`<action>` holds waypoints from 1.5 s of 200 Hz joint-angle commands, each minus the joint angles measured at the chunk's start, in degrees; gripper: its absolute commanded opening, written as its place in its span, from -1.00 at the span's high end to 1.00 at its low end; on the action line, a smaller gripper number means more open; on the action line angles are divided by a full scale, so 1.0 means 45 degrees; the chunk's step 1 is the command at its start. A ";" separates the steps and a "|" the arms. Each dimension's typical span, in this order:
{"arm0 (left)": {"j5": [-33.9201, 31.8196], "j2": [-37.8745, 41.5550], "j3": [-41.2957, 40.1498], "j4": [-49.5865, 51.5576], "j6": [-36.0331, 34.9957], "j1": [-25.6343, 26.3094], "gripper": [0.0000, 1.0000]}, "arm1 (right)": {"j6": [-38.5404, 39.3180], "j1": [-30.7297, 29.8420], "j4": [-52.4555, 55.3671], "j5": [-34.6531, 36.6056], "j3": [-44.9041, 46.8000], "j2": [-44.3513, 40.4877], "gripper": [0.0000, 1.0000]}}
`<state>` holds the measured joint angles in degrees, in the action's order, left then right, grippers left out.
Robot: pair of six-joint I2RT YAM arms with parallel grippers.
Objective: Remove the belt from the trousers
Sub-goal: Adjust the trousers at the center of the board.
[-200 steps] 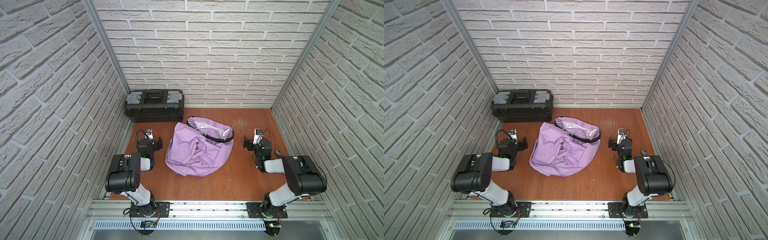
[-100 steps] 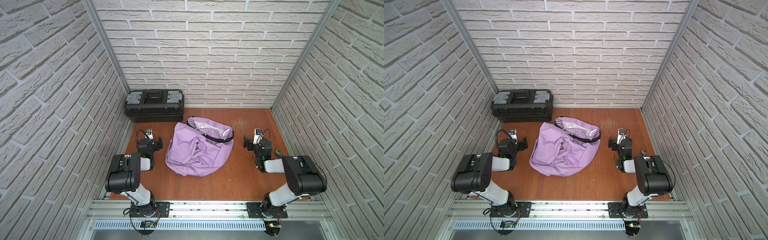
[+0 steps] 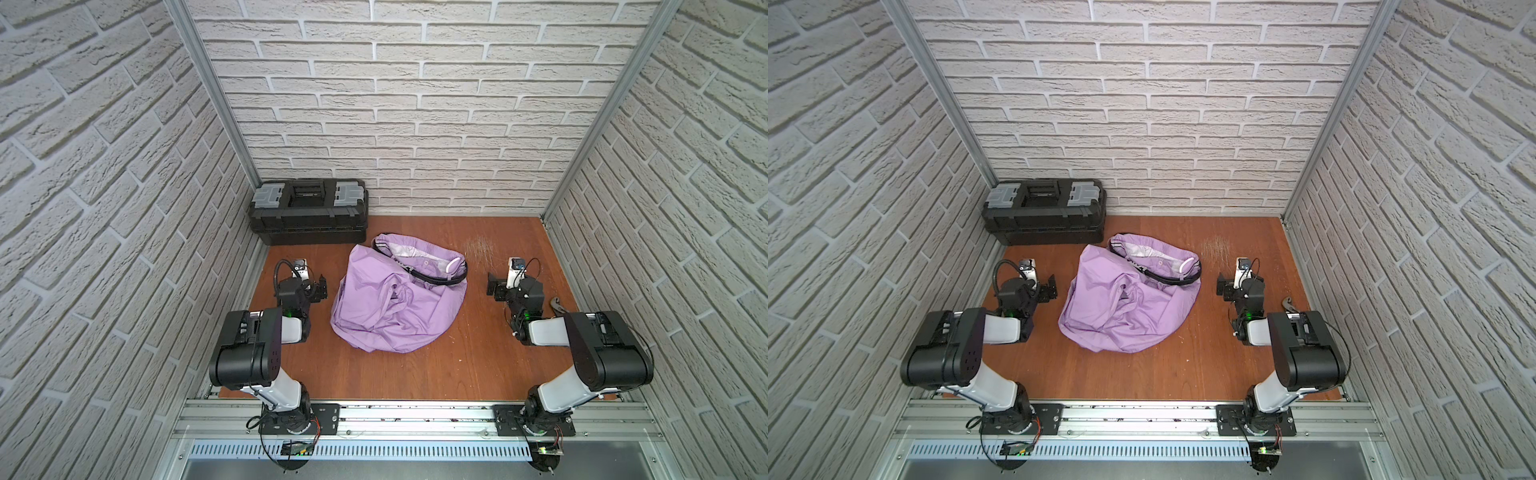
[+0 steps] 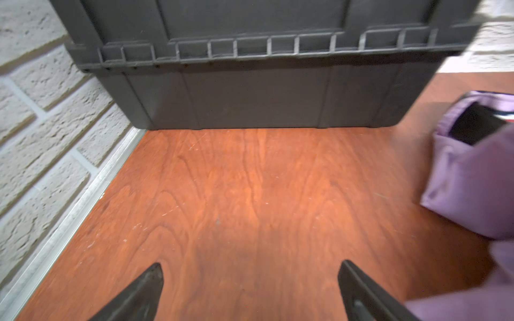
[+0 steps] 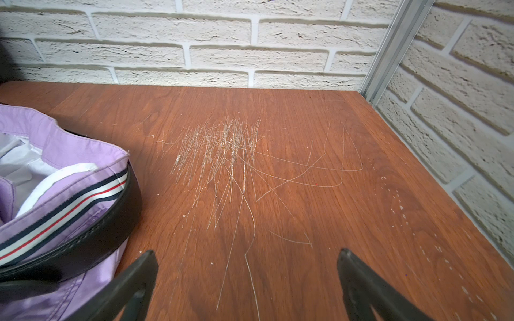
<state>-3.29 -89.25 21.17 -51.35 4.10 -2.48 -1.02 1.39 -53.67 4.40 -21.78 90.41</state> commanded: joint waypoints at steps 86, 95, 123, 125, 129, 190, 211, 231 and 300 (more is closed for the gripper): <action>0.3352 0.5640 0.3947 1.0008 0.0153 0.1565 -0.97 | 0.1673 -0.3849 1.2377 -0.3286 -0.7678 -0.2392 0.22; 0.3965 0.5683 0.4013 1.0129 0.0202 0.2139 -0.97 | 0.1663 -0.4621 1.3620 -0.4095 -0.9071 -0.1372 0.41; 0.3499 0.5340 0.4037 1.0591 -0.0475 0.4624 -0.96 | 0.2027 -0.6498 1.6240 -0.4743 -1.2192 0.1709 0.47; 0.3439 0.5302 0.4019 1.0591 -0.0504 0.4787 -0.96 | 0.2107 -0.6577 1.6340 -0.4737 -1.2362 0.1916 0.46; 0.3304 0.5223 0.3961 1.0565 -0.0554 0.5052 -0.97 | 0.2236 -0.6723 1.6531 -0.4719 -1.2664 0.2303 0.43; 0.2460 0.5242 0.2536 0.9435 -0.0268 0.6295 -0.96 | 0.2209 -0.7862 1.7879 -0.3699 -1.5621 0.6307 0.16; 0.2585 0.5691 0.1994 0.9110 -0.0246 0.6333 -0.96 | 0.2272 -0.7867 1.8019 -0.2397 -1.6324 0.7344 0.23; 0.2546 0.6045 0.1780 0.9214 -0.0307 0.6400 -0.96 | 0.2302 -0.7867 1.9445 -0.1935 -1.7915 0.8278 0.24; 0.3578 0.2808 0.3800 0.7905 0.3506 0.5359 -0.24 | 0.2636 -0.8222 1.7137 -0.4522 -1.5143 0.5562 -0.28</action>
<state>9.52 -68.47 33.56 -9.41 10.81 23.03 11.11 -34.72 30.46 -11.68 -96.14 125.84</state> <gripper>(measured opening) 0.711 0.626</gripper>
